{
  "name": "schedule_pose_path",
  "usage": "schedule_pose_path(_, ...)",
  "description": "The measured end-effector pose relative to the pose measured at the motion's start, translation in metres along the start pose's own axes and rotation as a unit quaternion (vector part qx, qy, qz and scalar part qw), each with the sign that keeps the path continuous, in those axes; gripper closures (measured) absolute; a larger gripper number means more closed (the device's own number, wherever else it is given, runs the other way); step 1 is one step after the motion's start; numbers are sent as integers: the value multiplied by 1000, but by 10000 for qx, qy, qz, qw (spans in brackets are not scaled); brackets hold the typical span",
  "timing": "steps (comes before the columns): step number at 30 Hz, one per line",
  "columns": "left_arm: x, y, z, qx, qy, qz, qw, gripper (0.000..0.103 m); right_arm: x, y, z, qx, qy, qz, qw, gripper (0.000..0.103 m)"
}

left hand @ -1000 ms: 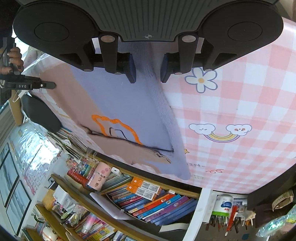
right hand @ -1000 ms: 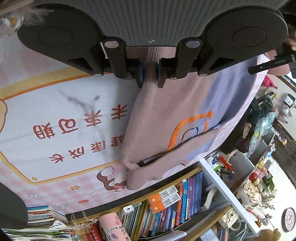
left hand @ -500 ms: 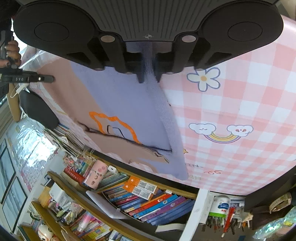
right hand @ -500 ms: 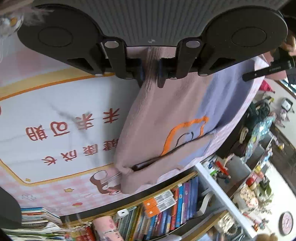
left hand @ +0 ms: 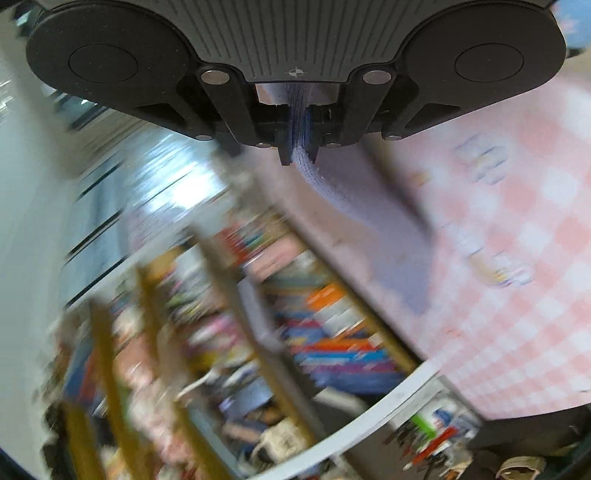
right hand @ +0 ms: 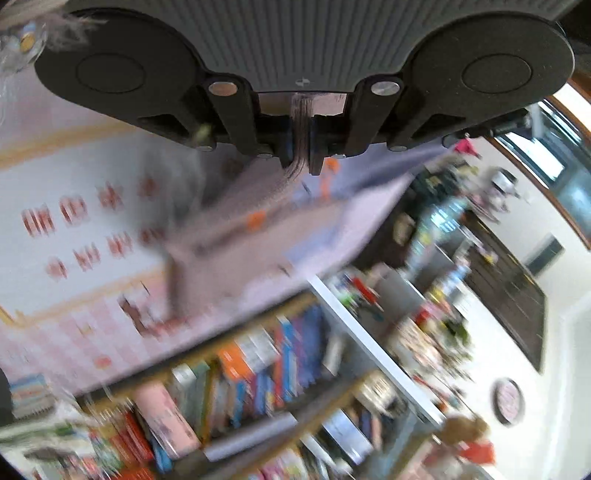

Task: Fold clothes

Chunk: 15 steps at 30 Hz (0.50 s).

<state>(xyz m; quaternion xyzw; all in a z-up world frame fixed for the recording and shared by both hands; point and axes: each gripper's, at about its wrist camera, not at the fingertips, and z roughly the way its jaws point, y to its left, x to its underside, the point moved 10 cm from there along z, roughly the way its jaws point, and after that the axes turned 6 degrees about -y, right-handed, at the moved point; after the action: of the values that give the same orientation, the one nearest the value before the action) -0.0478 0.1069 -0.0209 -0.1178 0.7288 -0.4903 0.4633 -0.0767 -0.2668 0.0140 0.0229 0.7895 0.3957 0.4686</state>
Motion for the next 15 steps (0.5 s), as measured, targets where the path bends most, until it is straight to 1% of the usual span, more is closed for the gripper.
schedule_pose_path(3, -19, -9, 8, 340, -259, -159, 9990, 99, -25, 11, 3, -301, -374, 116, 9988, 96)
schedule_pose_path(5, -31, -11, 15, 465, -409, -306, 9976, 98, -40, 7, 11, -326, -572, 254, 9975, 96)
schedule_pose_path(7, -46, -4, 25, 529, -590, -560, 9953, 98, -53, 0, 20, -322, -733, 468, 9957, 96)
schedule_pose_path(9, -59, 4, 37, 560, -747, -817, 9923, 98, -66, -14, 30, -320, -900, 911, 9913, 96)
schedule_pose_path(11, -69, 15, 49, 476, -860, -1016, 9900, 98, -77, -30, 43, -368, -1040, 1473, 9829, 96)
schedule_pose_path(12, -74, 20, 54, 433, -916, -1115, 9886, 98, -81, -36, 49, -377, -1083, 1660, 9794, 96)
schedule_pose_path(15, -86, 36, 68, 244, -994, -1251, 9869, 98, -91, -50, 69, -367, -1136, 1951, 9735, 96)
